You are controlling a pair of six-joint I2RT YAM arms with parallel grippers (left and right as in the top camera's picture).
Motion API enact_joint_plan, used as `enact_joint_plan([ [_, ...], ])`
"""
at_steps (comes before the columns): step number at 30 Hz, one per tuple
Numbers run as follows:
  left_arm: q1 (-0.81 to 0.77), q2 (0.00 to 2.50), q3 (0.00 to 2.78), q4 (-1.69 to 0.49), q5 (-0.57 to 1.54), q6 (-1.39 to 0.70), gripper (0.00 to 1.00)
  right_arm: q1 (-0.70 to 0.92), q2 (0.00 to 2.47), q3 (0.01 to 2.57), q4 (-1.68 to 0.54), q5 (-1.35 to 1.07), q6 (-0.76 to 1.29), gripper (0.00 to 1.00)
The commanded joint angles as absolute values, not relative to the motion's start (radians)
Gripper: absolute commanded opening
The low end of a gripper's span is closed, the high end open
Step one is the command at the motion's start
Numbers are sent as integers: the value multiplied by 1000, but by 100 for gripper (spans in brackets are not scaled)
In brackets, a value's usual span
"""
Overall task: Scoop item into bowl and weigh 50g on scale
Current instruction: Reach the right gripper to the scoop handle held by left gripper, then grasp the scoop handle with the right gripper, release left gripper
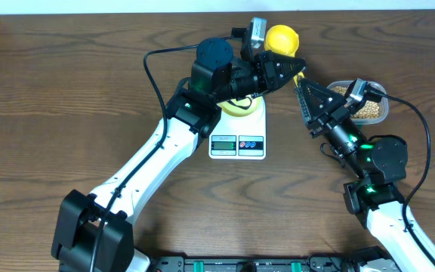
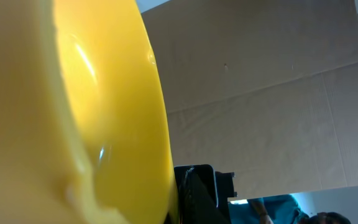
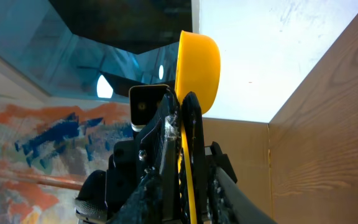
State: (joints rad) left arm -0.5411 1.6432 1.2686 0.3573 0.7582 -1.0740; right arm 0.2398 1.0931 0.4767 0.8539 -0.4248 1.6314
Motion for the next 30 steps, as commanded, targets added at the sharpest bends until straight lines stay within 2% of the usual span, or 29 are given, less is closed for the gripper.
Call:
enact_joint_plan([
  [1,-539,1627,1293,365,778,-1075,8,243,1093,494,858,-410,1622,19],
  [15,-539,1627,1293,364,778,-1075,8,243,1093,494,876,-397,1596,1],
  [16,-539,1627,1293,364,778,-1075,12,243,1093,494,876,-394,1589,1],
  [18,-539,1627,1293,364,778,-1075,34,243,1093,494,876,-394,1575,1],
  [22,-539,1627,1293,365,778,-1074,57,243,1093,494,875,-390,1535,1],
  [30,-539,1627,1293,364,778,-1073,88,243,1093,494,863,-334,1440,1],
])
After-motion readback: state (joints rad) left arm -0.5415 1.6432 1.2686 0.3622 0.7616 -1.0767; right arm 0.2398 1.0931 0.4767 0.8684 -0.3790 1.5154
